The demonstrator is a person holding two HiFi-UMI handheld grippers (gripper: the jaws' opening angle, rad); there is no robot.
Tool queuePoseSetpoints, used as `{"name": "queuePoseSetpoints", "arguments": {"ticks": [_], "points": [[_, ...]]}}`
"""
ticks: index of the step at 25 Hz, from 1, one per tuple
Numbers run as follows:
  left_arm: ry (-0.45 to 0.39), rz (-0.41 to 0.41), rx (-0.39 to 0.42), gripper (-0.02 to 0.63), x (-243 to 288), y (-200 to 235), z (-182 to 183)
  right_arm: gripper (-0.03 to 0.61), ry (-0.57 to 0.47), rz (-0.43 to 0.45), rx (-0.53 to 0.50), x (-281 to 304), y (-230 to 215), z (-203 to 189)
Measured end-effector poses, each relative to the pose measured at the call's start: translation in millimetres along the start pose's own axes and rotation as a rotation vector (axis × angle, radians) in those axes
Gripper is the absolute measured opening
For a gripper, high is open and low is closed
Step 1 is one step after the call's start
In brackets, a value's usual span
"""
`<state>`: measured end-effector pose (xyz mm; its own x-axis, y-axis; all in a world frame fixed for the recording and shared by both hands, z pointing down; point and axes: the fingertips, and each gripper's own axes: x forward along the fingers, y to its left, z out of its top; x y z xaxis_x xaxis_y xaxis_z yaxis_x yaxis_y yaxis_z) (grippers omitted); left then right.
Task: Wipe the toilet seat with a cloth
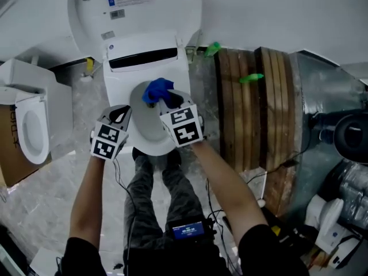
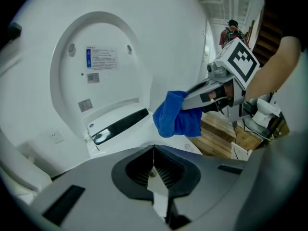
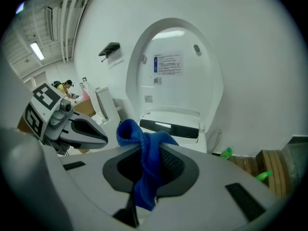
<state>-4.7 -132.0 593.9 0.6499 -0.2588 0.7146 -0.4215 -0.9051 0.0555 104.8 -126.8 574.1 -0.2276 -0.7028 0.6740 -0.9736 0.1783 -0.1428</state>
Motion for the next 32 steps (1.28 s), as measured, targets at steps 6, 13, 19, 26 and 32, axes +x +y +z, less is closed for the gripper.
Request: {"name": "queuePoseSetpoints", "arguments": {"ticks": [6,13,19,26,32], "points": [[0.015,0.0,0.049,0.012,-7.8,-47.4,-14.1,0.061,-0.033,0.05,0.009,-32.1,4.9,-16.9],[0.075,-0.077,0.113,0.014,-3.9,-100.9,-53.9,0.061,-0.026,0.058,0.034,-46.7,13.8,-59.2],[0.123,-0.151,0.26,0.068,12.6,-131.8,-108.7,0.061,-0.042,0.016,0.093,-45.4,29.5,-99.6],[0.186,-0.153,0.586,0.212,43.8,-168.8,-184.5,0.061,-0.069,-0.049,0.142,-45.9,48.3,-156.1],[0.176,-0.112,0.778,0.278,70.5,-191.2,-224.8,0.061,-0.11,-0.089,0.162,-44.8,47.7,-193.6]]}}
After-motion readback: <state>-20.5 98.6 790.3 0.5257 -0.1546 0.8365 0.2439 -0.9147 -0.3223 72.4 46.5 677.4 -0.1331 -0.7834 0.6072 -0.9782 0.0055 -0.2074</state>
